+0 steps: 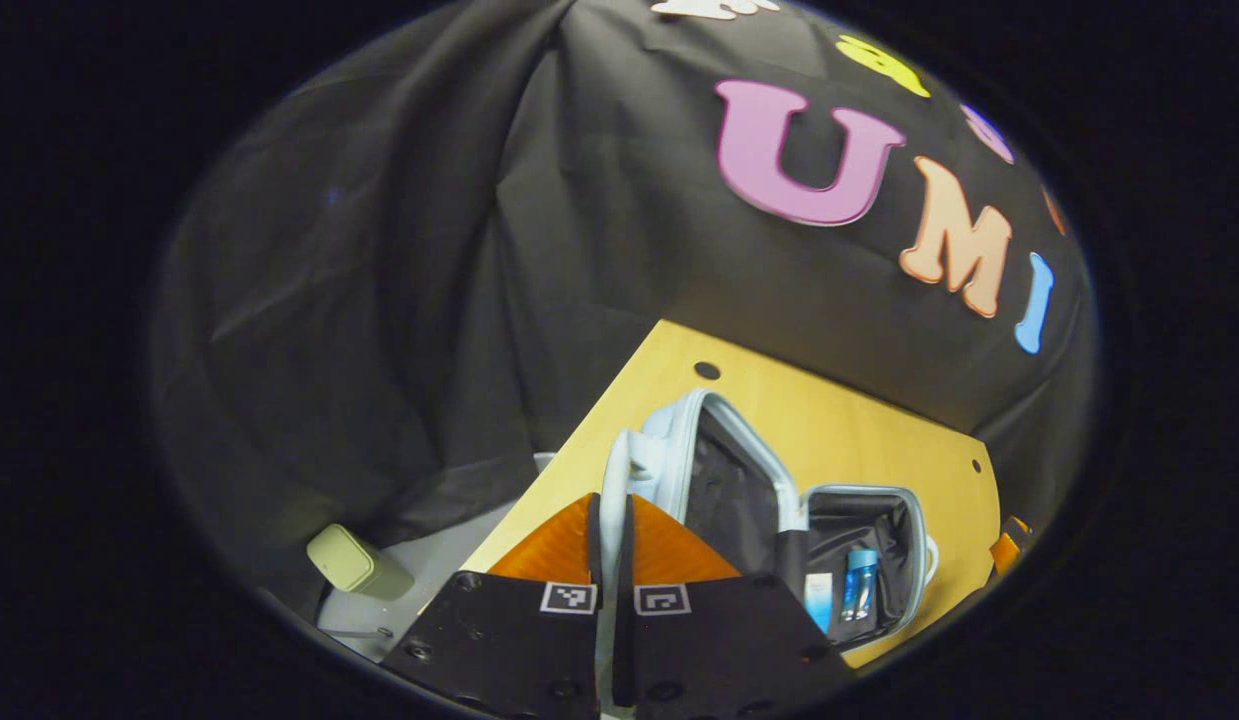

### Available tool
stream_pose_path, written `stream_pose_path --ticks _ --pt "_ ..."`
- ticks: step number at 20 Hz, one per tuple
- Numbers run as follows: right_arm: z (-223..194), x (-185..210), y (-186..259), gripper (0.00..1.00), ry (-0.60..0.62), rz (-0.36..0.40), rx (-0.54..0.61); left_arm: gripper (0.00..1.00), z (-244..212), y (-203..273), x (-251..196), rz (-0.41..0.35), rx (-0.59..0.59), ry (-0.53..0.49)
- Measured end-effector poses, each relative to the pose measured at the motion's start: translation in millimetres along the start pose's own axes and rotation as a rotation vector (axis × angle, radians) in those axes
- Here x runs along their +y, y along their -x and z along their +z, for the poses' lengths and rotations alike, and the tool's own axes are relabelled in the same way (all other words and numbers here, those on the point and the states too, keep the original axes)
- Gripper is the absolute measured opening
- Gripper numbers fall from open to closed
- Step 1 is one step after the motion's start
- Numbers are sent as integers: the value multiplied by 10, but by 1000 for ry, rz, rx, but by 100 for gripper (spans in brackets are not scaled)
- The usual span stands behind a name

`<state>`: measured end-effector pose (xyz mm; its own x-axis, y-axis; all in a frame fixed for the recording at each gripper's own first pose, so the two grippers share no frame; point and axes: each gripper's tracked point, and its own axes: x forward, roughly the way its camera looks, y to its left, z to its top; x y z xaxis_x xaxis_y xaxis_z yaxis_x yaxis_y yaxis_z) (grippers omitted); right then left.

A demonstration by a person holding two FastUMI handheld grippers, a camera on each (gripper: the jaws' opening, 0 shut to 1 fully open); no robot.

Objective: First open the suitcase, pack the skin care products into it, and then close the suitcase.

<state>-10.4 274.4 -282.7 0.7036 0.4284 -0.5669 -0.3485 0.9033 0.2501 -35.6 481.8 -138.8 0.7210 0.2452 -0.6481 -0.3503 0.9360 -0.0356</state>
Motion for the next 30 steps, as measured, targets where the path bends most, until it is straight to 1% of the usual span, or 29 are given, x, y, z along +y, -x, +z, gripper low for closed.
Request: stream_pose_path --ticks 2,4,6,10,12,13,15,18,22,24,27,30 --pt "56 -145 81 98 -10 1 -12 0 132 124 -317 -20 -37 -50" --pt "109 -286 163 98 -22 -1 -23 0 220 239 -607 -32 -59 -72" --pt "151 -416 238 98 -27 -5 -32 0 297 336 -906 -68 -84 -85" --pt "201 -635 362 98 -33 -20 -46 0 347 547 -1643 -192 -114 -108" --pt "218 -720 411 98 -40 -27 -53 2 306 561 -1977 -255 -115 -131" --pt "217 -757 444 98 -41 -32 -55 0 262 564 -2132 -281 -101 -135" --pt "214 -851 548 98 -41 -45 -62 0 216 596 -2471 -355 -94 -138" --pt "199 -1016 617 98 -49 -71 -66 0 83 637 -2972 -458 -49 -143" --pt "182 -1282 806 98 -55 -121 -65 0 -251 586 -3486 -551 25 -166" --pt "183 -1402 892 98 -57 -146 -69 0 -454 569 -3680 -576 66 -164" --pt "165 -1551 1019 98 -56 -178 -69 0 -767 510 -3906 -601 121 -205" --pt "123 -1661 1127 98 -53 -202 -65 0 -1077 404 -4000 -620 174 -219"
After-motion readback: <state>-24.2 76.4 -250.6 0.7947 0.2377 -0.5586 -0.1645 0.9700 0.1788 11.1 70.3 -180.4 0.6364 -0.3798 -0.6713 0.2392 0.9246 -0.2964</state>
